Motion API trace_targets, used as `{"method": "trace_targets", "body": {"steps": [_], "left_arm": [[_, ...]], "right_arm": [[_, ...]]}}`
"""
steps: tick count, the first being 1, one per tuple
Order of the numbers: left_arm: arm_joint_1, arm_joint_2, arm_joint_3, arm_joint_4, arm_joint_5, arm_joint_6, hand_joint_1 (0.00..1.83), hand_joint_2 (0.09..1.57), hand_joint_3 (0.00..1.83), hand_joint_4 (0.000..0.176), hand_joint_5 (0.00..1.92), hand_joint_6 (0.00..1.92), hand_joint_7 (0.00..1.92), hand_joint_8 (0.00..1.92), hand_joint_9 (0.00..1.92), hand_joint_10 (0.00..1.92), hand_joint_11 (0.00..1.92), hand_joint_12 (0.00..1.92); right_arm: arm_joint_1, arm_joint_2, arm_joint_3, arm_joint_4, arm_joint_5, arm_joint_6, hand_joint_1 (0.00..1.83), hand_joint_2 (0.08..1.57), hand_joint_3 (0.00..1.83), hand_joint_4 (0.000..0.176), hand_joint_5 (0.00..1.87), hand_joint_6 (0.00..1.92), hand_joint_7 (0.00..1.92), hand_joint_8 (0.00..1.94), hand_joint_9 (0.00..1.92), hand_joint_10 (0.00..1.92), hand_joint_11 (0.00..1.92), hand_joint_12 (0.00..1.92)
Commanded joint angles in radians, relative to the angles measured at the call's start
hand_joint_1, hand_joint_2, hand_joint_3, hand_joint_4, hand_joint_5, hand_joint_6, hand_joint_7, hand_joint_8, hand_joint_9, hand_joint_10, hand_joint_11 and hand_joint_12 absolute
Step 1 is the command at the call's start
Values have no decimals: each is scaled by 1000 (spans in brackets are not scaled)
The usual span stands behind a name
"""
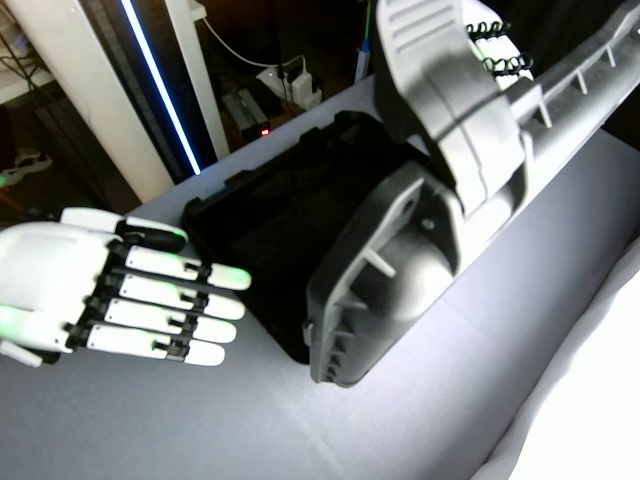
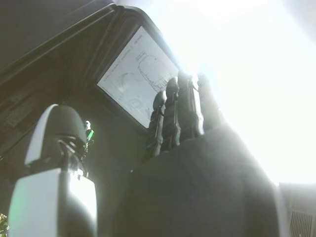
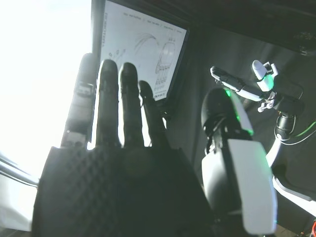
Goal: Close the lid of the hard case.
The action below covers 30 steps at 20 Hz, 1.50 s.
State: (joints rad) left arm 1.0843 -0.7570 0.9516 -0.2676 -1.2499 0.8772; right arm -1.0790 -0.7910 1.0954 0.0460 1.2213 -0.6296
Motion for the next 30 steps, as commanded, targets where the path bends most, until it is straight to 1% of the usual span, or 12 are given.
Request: {"method": "trace_targets", "body": {"steps": [1,3,8,9,13,15,16,17,18,21,25,30], "left_arm": [[-10,1,8,-8,-123,-3,12,1261,50,0,67,22,32,11,28,13,20,66],[-10,0,8,-8,-123,-4,0,1290,13,0,83,7,56,7,52,8,33,73],[-15,-5,16,-9,-114,-4,0,1279,2,0,60,0,39,0,39,0,5,65],[-20,-7,20,-11,-109,-4,0,1277,1,0,29,2,7,0,7,0,0,12],[-94,-40,80,-19,-24,-4,0,1359,11,0,22,1,0,0,0,0,1,0],[-154,-70,128,-17,56,-4,132,1482,20,0,48,4,0,0,1,0,32,15],[-164,-78,139,-18,74,-4,176,1497,12,0,49,2,0,0,0,0,36,18],[-188,-93,163,-22,106,-4,89,1482,5,0,38,2,0,0,0,0,27,15],[-206,-105,182,-25,130,-4,17,1370,0,0,41,1,8,1,18,2,47,26],[-262,-133,231,-25,197,-7,0,1176,0,0,37,0,12,0,3,0,4,4],[-340,-166,288,6,261,-27,0,1180,0,0,62,10,25,5,4,1,6,3],[-403,-190,330,25,317,-26,0,1185,3,0,63,7,38,8,17,6,23,10]], "right_arm": [[13,2,4,27,116,6,213,1312,42,0,212,17,229,16,191,21,130,219],[13,2,4,27,116,7,237,1336,0,0,222,1,238,2,208,2,182,108],[13,1,10,30,107,7,201,1332,0,0,186,0,176,0,163,0,158,70],[13,1,12,34,104,7,202,1330,0,0,184,0,178,3,171,6,166,71],[25,-1,49,83,57,7,220,1322,0,0,201,4,196,4,171,1,128,48],[68,-15,91,94,-13,7,140,1292,0,0,190,1,168,0,147,0,121,40],[82,-20,102,94,-33,7,128,1285,0,0,188,1,166,1,142,0,118,38],[107,-32,125,94,-67,7,132,1292,0,0,196,3,177,5,150,3,136,44],[130,-43,145,94,-93,7,118,1295,0,0,191,1,178,4,143,0,131,39],[192,-73,197,95,-160,7,112,1319,8,0,187,0,179,2,138,0,124,32],[262,-112,256,91,-228,7,120,1302,0,0,172,0,150,0,90,0,89,13],[334,-145,306,74,-290,7,131,1316,2,0,197,6,199,11,157,15,158,36]]}}
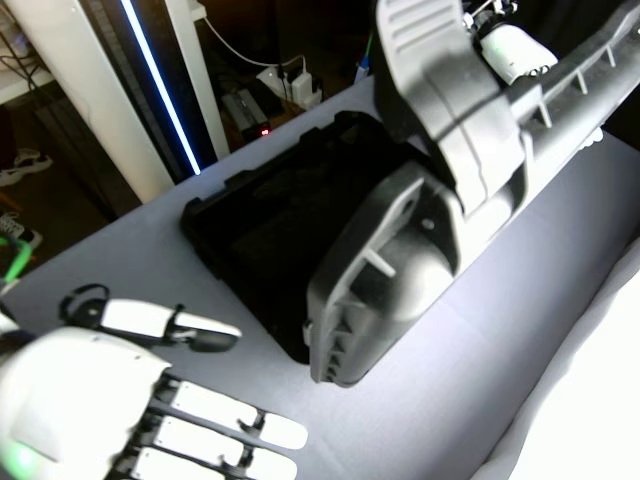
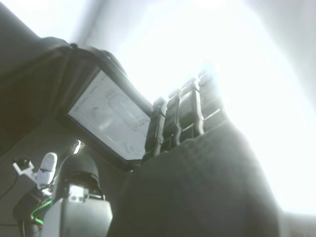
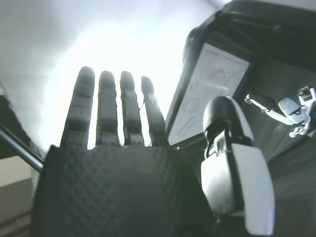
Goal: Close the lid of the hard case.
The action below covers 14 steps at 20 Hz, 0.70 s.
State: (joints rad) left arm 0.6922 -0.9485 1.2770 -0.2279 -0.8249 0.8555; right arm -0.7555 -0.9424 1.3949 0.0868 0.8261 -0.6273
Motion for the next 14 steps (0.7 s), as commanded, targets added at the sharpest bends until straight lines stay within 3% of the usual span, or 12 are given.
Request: {"method": "trace_targets", "body": {"steps": [1,8,9,11,12,14], "left_arm": [[-18,-2,10,-13,-102,-5,0,1191,5,0,65,7,39,8,14,4,18,8],[-116,-34,66,47,-6,-4,0,1187,4,0,66,3,38,3,0,0,0,0],[-144,-41,75,76,21,-4,0,1177,0,17,66,3,33,0,0,0,0,0],[-187,-46,82,121,54,-4,0,1173,0,20,63,1,23,1,0,0,0,0],[-208,-47,82,136,65,-4,0,1188,5,0,69,3,35,6,0,0,0,0],[-222,-48,81,149,69,-4,0,1191,5,0,70,3,39,7,1,0,0,0]], "right_arm": [[18,3,12,29,99,4,135,1308,0,0,208,8,209,11,168,15,168,39],[155,-43,47,-95,22,0,51,1309,7,0,202,0,174,2,122,1,135,20],[178,-51,53,-118,4,-2,67,1314,6,0,196,0,182,3,135,5,144,24],[201,-64,60,-133,-4,-3,112,1299,0,0,201,3,191,5,175,15,176,38],[206,-66,61,-136,-4,-3,124,1296,0,0,209,6,186,2,164,8,168,34],[210,-66,57,-146,-4,-3,90,1303,1,0,206,2,189,2,159,3,161,30]]}}
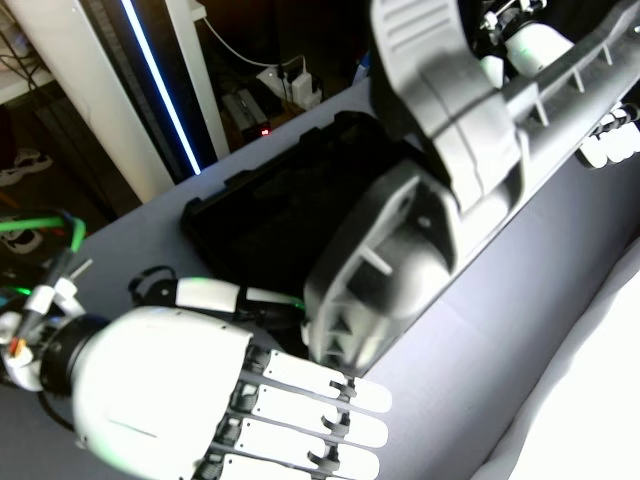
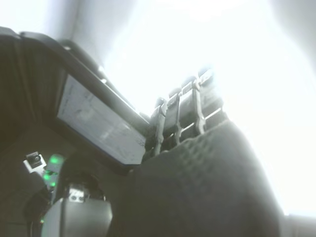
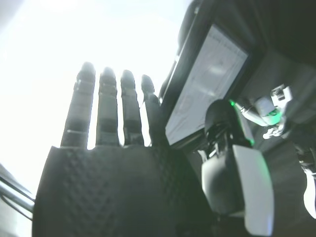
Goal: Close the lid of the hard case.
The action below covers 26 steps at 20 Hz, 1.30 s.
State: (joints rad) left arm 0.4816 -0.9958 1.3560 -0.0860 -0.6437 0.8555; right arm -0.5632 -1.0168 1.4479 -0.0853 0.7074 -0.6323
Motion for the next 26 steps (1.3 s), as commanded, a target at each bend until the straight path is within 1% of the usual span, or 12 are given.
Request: {"method": "trace_targets", "body": {"steps": [1,7,8,10,15,16,17,18,20,24,25,26], "left_arm": [[-11,-1,0,9,-115,-4,0,1192,5,0,65,1,35,4,0,0,0,0],[18,30,-45,11,-161,-4,0,1183,0,0,61,1,22,0,0,0,6,2],[31,43,-63,12,-181,-4,0,1164,0,0,56,0,19,0,0,0,16,7],[64,72,-98,12,-222,-5,0,1157,0,0,68,4,46,9,45,15,68,31],[153,138,-178,18,-337,-27,0,1206,12,0,85,7,67,8,68,12,79,39],[175,152,-195,22,-376,-45,0,1206,5,0,106,5,90,5,90,7,101,50],[184,158,-204,23,-393,-50,0,1216,8,0,113,5,94,4,92,5,102,50],[195,166,-214,25,-412,-54,0,1230,12,0,108,2,87,0,83,0,91,45],[217,181,-234,26,-440,-55,0,1269,20,0,109,1,76,0,67,0,73,39],[248,194,-259,26,-476,-56,0,1295,10,0,133,7,126,15,111,14,98,55],[256,194,-261,26,-481,-57,0,1307,5,0,134,3,143,6,132,8,91,57],[262,195,-264,26,-485,-60,14,1321,8,0,100,0,112,0,94,1,42,38]], "right_arm": [[19,9,0,18,115,2,80,1316,6,0,208,2,194,3,156,1,154,28],[19,38,-45,-10,156,3,57,1293,0,0,204,0,166,0,119,0,137,22],[19,49,-63,-10,178,3,51,1280,0,0,200,0,159,0,116,0,134,21],[15,66,-100,-10,220,3,149,1298,0,0,180,0,156,3,125,5,128,19],[-53,119,-178,-9,326,9,82,1271,0,0,193,3,208,12,179,15,179,41],[-77,133,-197,-5,355,11,88,1256,0,21,208,6,223,11,194,14,191,48],[-92,139,-207,-2,371,12,84,1258,0,18,214,7,231,11,205,14,203,55],[-110,147,-219,4,391,14,82,1271,0,0,208,3,228,7,207,12,202,56],[-155,158,-241,19,432,21,119,1284,3,0,203,0,224,2,221,10,225,67],[-196,151,-252,32,451,41,158,1271,0,0,215,6,221,3,211,4,208,61],[-208,149,-255,32,459,48,143,1274,0,0,214,4,219,2,213,4,206,62],[-224,150,-260,32,470,56,161,1284,1,0,209,1,216,0,206,1,188,55]]}}
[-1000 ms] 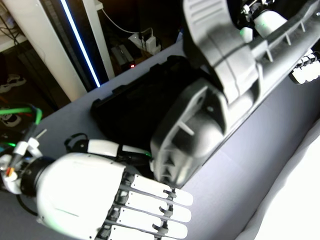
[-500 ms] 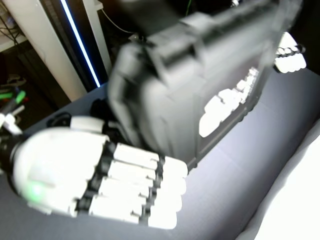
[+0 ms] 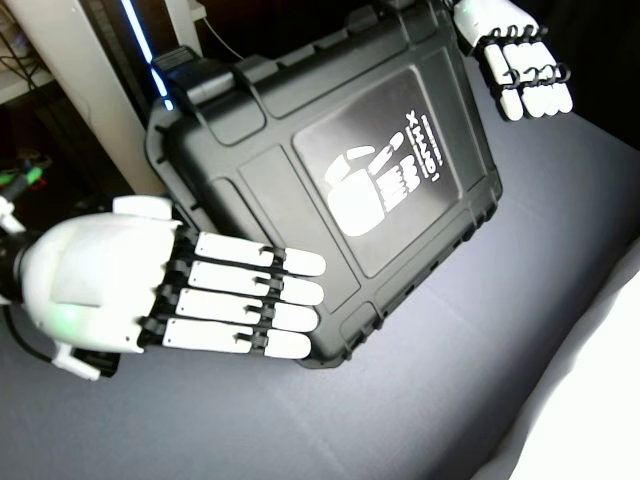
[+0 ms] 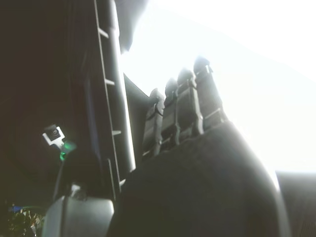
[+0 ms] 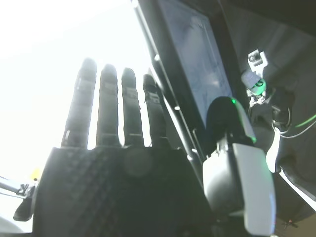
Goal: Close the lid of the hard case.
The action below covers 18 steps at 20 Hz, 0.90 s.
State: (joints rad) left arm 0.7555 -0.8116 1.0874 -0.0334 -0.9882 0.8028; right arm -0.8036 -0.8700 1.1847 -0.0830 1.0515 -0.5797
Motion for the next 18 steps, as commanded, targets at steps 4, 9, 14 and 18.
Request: {"method": "trace_targets", "body": {"steps": [4,9,14,18], "left_arm": [[30,30,-18,-29,-153,-11,0,1280,0,0,68,3,57,1,47,1,54,47],[125,54,-51,-67,-203,-11,0,1269,0,0,73,2,58,0,56,3,65,58],[288,93,-121,-152,-308,9,0,1260,0,0,57,1,31,0,38,0,43,50],[408,115,-155,-225,-386,9,0,1249,0,0,71,4,22,0,36,0,58,60]], "right_arm": [[-43,14,-24,32,156,11,196,1312,5,0,187,0,192,0,165,0,142,42],[-144,17,-53,88,228,15,180,1307,0,0,166,0,182,0,177,3,181,60],[-208,28,-68,122,257,25,165,1288,0,0,162,0,182,0,161,0,150,46],[-230,28,-68,136,257,25,154,1293,0,0,155,0,174,0,158,0,148,43]]}}
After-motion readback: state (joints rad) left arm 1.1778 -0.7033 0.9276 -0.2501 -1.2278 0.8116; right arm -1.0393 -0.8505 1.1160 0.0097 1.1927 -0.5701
